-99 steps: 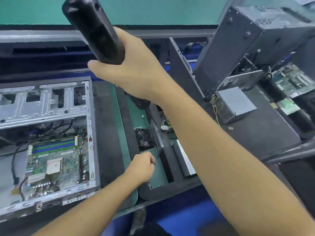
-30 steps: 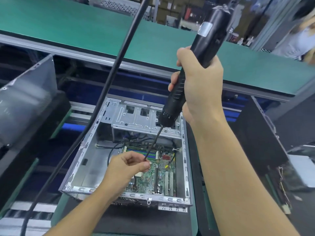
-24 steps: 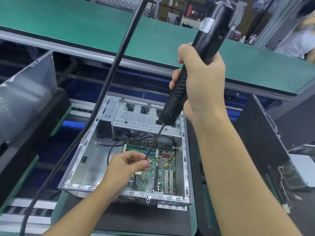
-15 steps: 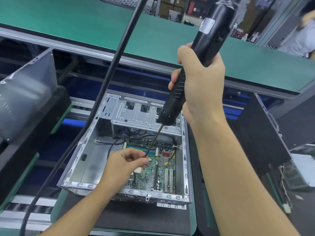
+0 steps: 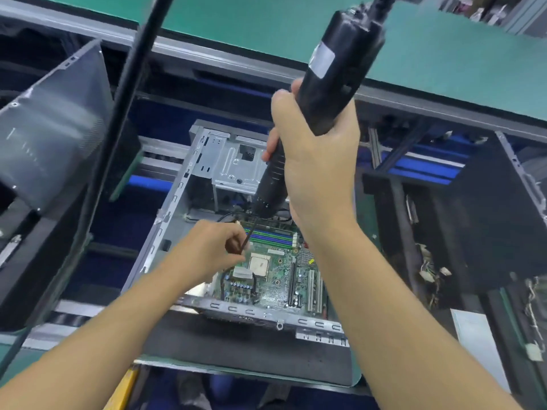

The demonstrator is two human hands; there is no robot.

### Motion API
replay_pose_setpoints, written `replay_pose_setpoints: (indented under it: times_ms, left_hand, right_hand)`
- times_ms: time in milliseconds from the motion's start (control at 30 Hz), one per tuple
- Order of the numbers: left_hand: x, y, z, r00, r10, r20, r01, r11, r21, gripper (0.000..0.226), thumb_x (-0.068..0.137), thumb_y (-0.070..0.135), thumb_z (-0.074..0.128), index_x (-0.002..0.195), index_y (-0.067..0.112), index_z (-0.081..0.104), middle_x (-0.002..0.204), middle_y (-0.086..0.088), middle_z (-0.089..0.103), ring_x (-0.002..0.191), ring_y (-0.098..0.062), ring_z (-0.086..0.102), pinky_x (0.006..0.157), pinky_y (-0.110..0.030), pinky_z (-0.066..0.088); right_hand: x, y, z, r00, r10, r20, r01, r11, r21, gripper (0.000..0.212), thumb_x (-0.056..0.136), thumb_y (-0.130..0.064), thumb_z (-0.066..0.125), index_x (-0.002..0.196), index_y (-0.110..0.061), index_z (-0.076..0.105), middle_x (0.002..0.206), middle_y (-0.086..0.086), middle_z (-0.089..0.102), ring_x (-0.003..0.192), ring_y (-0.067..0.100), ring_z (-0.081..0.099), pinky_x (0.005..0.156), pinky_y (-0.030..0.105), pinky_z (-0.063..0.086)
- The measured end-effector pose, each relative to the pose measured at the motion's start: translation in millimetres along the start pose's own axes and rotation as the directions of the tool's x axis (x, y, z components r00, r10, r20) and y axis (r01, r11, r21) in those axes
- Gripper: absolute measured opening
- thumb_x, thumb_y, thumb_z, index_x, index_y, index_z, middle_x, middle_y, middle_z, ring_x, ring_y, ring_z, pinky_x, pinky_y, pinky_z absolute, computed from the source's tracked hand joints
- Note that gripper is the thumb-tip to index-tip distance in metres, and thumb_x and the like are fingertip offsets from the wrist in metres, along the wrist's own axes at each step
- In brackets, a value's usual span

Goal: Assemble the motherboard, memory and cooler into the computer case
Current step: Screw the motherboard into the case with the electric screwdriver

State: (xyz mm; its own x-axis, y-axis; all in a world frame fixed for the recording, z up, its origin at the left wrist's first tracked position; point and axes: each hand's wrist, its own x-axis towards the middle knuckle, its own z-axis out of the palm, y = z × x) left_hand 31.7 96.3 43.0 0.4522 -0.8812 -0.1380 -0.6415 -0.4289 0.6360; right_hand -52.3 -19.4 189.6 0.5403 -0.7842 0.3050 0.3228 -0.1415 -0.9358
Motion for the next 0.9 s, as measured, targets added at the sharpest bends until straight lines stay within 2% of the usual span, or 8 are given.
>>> replay_pose_setpoints:
  times_ms: [167, 267, 467, 533, 633, 700, 800, 900]
  left_hand:
    - [14.3, -18.0, 6.3, 0.973, -0.033, 0.228, -0.008, 0.985, 0.173, 0.018, 0.076, 0.021, 0.074, 0.074, 0.033, 0.06, 0.07, 0.018, 0.066, 0.068, 0.002, 0.062, 0.065, -0.029, 0.056]
    - [20.6, -27.5, 13.7, 0.936, 0.004, 0.353, -0.085, 0.973, 0.214, 0.027, 0.076, 0.019, 0.073, 0.07, 0.037, 0.053, 0.072, 0.016, 0.066, 0.069, 0.003, 0.06, 0.065, -0.022, 0.052]
    - [23.2, -42.8, 19.0, 0.857, -0.006, 0.515, -0.151, 0.953, 0.263, 0.019, 0.076, 0.022, 0.075, 0.083, 0.029, 0.06, 0.075, 0.014, 0.063, 0.068, 0.002, 0.058, 0.048, -0.006, 0.037]
    - [24.7, -44.9, 19.6, 0.847, 0.009, 0.532, -0.167, 0.954, 0.249, 0.018, 0.077, 0.023, 0.077, 0.088, 0.028, 0.063, 0.078, 0.013, 0.064, 0.069, 0.0, 0.057, 0.054, -0.001, 0.037]
    - [29.2, -47.3, 16.0, 0.825, -0.031, 0.565, -0.082, 0.981, 0.174, 0.019, 0.075, 0.016, 0.079, 0.086, 0.024, 0.066, 0.079, 0.009, 0.068, 0.07, -0.003, 0.062, 0.055, -0.004, 0.041]
    - [29.8, -47.9, 12.3, 0.81, -0.06, 0.584, -0.026, 0.99, 0.137, 0.02, 0.074, 0.011, 0.079, 0.085, 0.023, 0.067, 0.077, 0.008, 0.07, 0.069, -0.001, 0.064, 0.057, -0.005, 0.043]
    - [30.8, -49.3, 3.2, 0.842, -0.075, 0.534, 0.003, 0.991, 0.135, 0.024, 0.077, 0.004, 0.071, 0.086, 0.026, 0.069, 0.079, 0.012, 0.07, 0.072, 0.0, 0.064, 0.067, -0.011, 0.049]
    - [33.9, -53.8, -3.1, 0.893, -0.166, 0.419, 0.047, 0.959, 0.279, 0.04, 0.085, -0.002, 0.053, 0.069, 0.034, 0.049, 0.08, 0.014, 0.06, 0.08, -0.01, 0.06, 0.072, -0.026, 0.05]
  right_hand:
    - [-5.3, 35.5, 2.6, 0.996, 0.069, 0.063, -0.066, 0.997, -0.045, 0.016, 0.091, -0.01, 0.067, 0.093, -0.01, 0.052, 0.074, 0.009, 0.054, 0.054, 0.025, 0.056, 0.057, 0.032, 0.049]
    - [-7.6, 51.1, 0.4, 0.991, 0.106, 0.084, -0.105, 0.994, -0.013, 0.016, 0.091, -0.009, 0.067, 0.093, -0.014, 0.052, 0.071, 0.008, 0.054, 0.052, 0.023, 0.055, 0.053, 0.031, 0.048]
    - [-8.9, 78.1, 1.8, 0.975, 0.203, 0.091, -0.204, 0.979, -0.001, 0.016, 0.09, -0.01, 0.066, 0.094, -0.009, 0.051, 0.069, 0.005, 0.052, 0.049, 0.024, 0.054, 0.051, 0.033, 0.048]
    - [-9.9, 85.0, 4.0, 0.969, 0.22, 0.109, -0.221, 0.975, -0.004, 0.019, 0.09, -0.01, 0.066, 0.095, -0.003, 0.05, 0.072, 0.008, 0.052, 0.05, 0.025, 0.054, 0.051, 0.034, 0.049]
    - [-11.2, 93.5, 7.8, 0.966, 0.228, 0.126, -0.23, 0.973, 0.005, 0.024, 0.09, -0.009, 0.066, 0.098, 0.005, 0.048, 0.07, 0.005, 0.052, 0.05, 0.025, 0.053, 0.051, 0.037, 0.049]
    - [-12.2, 97.5, 10.5, 0.963, 0.232, 0.134, -0.236, 0.972, 0.014, 0.019, 0.09, -0.008, 0.065, 0.097, -0.001, 0.049, 0.067, 0.001, 0.053, 0.05, 0.025, 0.052, 0.05, 0.038, 0.049]
    - [-13.8, 103.3, 13.9, 0.963, 0.226, 0.146, -0.23, 0.973, 0.01, 0.015, 0.09, -0.008, 0.064, 0.095, -0.007, 0.05, 0.067, -0.002, 0.053, 0.05, 0.027, 0.051, 0.051, 0.037, 0.048]
    - [-16.2, 109.6, 17.9, 0.96, 0.225, 0.168, -0.232, 0.972, 0.026, 0.012, 0.092, -0.005, 0.061, 0.091, -0.011, 0.051, 0.065, -0.005, 0.053, 0.049, 0.027, 0.048, 0.051, 0.035, 0.047]
